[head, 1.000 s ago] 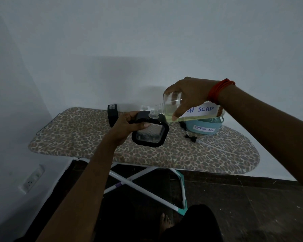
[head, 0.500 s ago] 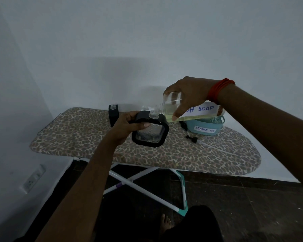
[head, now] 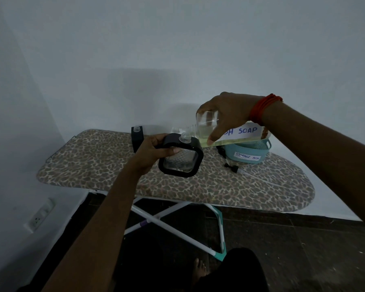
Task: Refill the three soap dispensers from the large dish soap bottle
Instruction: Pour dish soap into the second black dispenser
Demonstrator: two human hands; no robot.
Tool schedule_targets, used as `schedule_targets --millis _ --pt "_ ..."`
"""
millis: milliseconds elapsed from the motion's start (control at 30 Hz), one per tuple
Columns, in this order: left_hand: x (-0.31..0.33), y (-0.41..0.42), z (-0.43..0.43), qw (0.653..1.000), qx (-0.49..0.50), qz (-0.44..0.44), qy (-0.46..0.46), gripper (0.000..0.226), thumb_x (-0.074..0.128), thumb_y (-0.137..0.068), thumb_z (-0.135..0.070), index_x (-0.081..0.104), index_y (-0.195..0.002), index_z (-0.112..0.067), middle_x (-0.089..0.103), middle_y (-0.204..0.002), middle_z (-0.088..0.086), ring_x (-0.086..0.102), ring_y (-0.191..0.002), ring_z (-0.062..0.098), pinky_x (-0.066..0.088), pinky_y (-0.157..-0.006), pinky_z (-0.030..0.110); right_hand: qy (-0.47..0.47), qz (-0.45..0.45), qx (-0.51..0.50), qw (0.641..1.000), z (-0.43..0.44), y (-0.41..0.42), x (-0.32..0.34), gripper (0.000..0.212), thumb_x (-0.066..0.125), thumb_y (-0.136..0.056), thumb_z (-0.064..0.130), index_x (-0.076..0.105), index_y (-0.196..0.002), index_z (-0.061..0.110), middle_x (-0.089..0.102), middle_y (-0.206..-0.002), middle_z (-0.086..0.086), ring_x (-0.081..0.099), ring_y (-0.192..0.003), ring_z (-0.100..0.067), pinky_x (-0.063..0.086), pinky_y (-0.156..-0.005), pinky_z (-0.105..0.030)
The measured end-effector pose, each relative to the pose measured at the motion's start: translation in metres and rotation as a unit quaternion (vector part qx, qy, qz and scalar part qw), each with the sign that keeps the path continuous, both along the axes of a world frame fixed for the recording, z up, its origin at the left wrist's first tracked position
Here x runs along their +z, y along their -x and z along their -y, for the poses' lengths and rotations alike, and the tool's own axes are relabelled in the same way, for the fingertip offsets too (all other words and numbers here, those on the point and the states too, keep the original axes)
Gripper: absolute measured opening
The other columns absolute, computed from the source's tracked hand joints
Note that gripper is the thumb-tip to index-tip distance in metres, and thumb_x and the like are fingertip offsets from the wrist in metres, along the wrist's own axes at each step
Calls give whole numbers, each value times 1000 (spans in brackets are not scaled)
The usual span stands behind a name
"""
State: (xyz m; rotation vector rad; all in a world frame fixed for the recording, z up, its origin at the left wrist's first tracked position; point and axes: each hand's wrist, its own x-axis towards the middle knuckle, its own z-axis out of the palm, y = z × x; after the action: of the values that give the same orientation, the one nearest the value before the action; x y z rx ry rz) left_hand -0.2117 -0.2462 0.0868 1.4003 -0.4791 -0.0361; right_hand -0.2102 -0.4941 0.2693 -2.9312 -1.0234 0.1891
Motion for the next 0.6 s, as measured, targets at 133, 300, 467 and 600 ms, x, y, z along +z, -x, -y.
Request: schedule_targets --millis 133,300,467,600 --pt "1 1 0 1000 -4 0 4 40 78 -75 -10 72 -115 -14 78 -106 1 73 -101 19 57 -84 27 2 -2 2 1000 0 0 0 60 86 -59 64 60 -109 45 71 -101 17 55 -67 20 40 -70 -16" --pt "-1 1 -1 1000 -5 1 5 40 78 -76 -10 72 -115 -13 77 -107 2 73 -102 20 56 -84 27 -1 0 1 1000 0 0 -1 62 87 -60 63 61 -112 42 71 -100 16 53 -67 24 41 -70 -18" --pt "-1 0 0 1000 -5 -1 5 41 78 -76 -9 72 -116 -12 77 -108 4 72 -102 21 57 -85 29 -3 2 3 1000 0 0 -2 63 87 -59 62 63 -113 40 71 -99 16 55 -68 21 39 -68 -16" --pt "-1 -1 0 1000 -3 0 4 42 77 -76 -9 70 -117 -9 77 -107 4 72 -101 21 57 -84 30 -2 2 -1 1000 1 0 -1 64 87 -60 62 62 -115 40 71 -100 17 53 -69 25 38 -66 -16"
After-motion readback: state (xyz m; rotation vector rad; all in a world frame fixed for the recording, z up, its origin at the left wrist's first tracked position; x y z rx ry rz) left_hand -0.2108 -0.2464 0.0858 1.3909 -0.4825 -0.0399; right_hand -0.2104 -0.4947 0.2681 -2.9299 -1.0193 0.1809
